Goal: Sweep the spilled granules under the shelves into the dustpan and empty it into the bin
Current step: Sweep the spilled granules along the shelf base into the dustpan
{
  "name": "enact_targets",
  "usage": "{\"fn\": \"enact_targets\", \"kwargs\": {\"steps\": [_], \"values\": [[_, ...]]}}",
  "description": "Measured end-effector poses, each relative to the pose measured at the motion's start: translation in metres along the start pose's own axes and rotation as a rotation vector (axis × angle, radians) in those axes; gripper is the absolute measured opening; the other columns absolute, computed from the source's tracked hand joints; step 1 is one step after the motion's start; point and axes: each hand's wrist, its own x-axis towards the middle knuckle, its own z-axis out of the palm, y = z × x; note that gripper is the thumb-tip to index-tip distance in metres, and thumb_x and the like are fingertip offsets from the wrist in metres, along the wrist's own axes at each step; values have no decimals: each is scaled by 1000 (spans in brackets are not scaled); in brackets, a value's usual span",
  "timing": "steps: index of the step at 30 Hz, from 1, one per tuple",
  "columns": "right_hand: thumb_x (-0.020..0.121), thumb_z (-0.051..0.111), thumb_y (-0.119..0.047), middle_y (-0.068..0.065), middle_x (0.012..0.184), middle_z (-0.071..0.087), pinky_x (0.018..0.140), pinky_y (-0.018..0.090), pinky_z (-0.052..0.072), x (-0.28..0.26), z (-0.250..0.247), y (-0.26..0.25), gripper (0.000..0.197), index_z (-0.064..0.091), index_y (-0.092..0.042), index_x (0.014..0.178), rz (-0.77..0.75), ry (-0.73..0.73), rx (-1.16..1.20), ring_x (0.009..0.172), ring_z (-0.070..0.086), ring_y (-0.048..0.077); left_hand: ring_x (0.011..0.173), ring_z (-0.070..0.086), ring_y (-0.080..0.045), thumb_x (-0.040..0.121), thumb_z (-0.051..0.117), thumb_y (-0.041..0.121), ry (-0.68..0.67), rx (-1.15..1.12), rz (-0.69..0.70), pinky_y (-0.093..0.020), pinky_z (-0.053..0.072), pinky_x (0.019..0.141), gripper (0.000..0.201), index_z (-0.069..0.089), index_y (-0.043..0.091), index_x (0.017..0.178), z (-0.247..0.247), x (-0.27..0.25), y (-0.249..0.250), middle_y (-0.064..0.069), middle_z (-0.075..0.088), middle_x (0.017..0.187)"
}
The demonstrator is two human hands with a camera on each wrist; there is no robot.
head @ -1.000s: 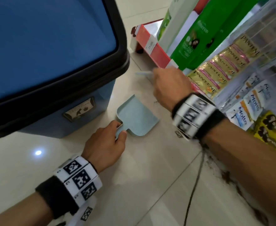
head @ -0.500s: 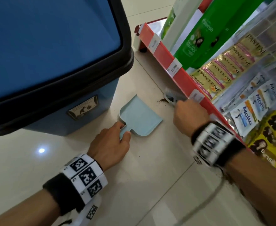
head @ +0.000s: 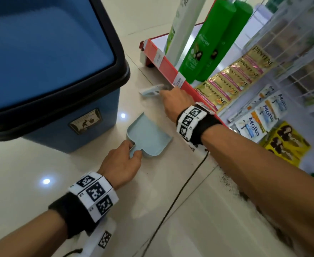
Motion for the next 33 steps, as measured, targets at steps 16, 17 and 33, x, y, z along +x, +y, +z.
{"fn": "enact_targets", "kwargs": {"steps": [16, 17, 33], "values": [[97, 41, -4, 15, 103, 66, 68, 36, 43, -28, -15, 13, 30, 60, -10, 119, -60, 96, 124, 95, 65, 33, 76, 61, -8, 96, 49, 43, 68, 110, -21, -19, 40, 59, 25, 61, 22, 104, -8, -60, -16, 4, 69, 91], [97, 40, -3, 15, 108, 66, 73, 38, 47, -27, -12, 12, 32, 61, -10, 121, -28, 64, 109, 99, 65, 34, 71, 60, -6, 96, 49, 42, 72, 115, 4, -20, 41, 57, 25, 62, 22, 99, -11, -58, -17, 5, 68, 84], [102, 43, -13, 13, 87, 68, 75, 39, 57, -85, 12, 38, 30, 58, -13, 128, -52, 119, 328, 78, 66, 29, 46, 52, -2, 94, 49, 47, -43, -89, 141, -22, 39, 51, 20, 55, 29, 89, 23, -62, -34, 13, 60, 54]]}}
